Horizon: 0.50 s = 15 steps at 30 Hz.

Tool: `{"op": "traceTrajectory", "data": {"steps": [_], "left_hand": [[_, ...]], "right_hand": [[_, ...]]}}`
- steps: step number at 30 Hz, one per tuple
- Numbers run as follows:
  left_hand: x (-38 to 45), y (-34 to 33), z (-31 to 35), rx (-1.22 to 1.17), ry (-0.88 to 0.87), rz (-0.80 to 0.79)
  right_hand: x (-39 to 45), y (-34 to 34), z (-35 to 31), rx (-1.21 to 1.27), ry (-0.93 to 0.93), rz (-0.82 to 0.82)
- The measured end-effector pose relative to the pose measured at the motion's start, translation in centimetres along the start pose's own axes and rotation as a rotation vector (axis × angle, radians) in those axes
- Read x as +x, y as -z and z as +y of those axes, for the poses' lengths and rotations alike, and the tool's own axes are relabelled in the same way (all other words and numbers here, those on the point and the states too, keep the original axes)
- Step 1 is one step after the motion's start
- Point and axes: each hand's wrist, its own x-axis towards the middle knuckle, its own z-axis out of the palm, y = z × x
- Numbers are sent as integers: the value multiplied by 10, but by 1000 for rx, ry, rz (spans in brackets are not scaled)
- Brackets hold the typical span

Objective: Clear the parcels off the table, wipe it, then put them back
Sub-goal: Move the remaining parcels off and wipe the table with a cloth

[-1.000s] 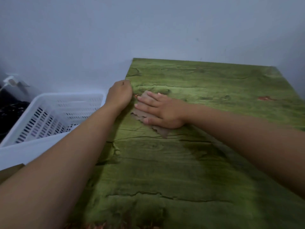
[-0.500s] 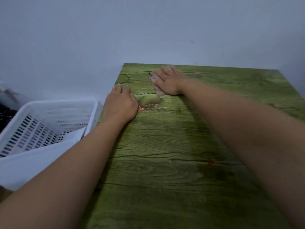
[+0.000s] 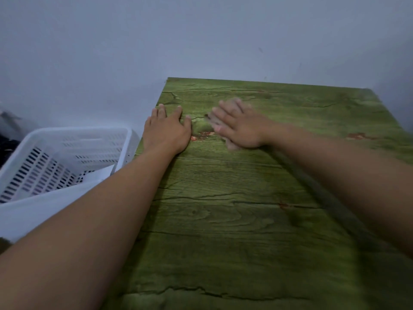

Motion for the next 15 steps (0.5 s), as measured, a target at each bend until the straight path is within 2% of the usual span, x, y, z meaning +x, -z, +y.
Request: {"op": "traceTrajectory", "data": {"steps": [10,15], "left_hand": [[1,1,-2,-9,12,5],[-1,1,-1,-6,12,1]], "right_hand": [[-153,-30,-78,-122,537,-24],[-202,-50,-91,-191,678,-4]]}}
